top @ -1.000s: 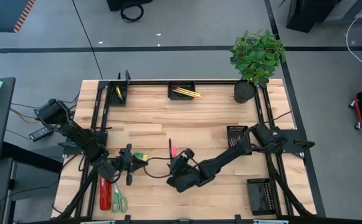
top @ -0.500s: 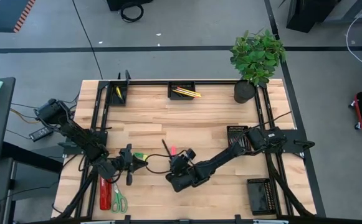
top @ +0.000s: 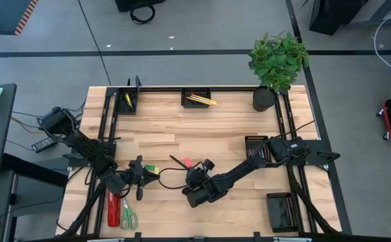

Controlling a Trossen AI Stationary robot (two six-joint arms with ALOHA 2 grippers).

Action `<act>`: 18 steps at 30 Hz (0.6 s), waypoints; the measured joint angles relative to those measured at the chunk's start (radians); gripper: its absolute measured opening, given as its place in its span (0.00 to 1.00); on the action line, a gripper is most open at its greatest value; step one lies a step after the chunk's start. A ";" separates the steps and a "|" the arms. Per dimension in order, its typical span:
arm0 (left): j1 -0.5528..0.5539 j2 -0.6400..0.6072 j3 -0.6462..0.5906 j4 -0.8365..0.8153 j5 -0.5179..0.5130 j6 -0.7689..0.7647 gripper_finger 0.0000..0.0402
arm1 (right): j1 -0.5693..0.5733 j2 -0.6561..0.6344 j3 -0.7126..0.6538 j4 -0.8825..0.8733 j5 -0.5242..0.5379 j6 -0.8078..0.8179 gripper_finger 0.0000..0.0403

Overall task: Sort crayons/erasers/pens/pencils in bins
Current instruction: Put the black pen into the top left black bin

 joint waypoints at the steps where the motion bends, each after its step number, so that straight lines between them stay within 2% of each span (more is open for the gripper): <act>1: 0.000 0.000 0.000 0.000 0.000 0.000 0.07 | 0.000 0.000 0.000 -0.003 0.000 -0.013 0.09; 8: 0.000 0.000 0.000 0.000 0.000 0.008 0.08 | 0.000 -0.026 -0.004 -0.019 -0.006 -0.067 0.07; 18: 0.000 -0.001 0.000 0.014 0.000 0.072 0.05 | 0.000 -0.198 -0.005 -0.050 0.045 -0.191 0.04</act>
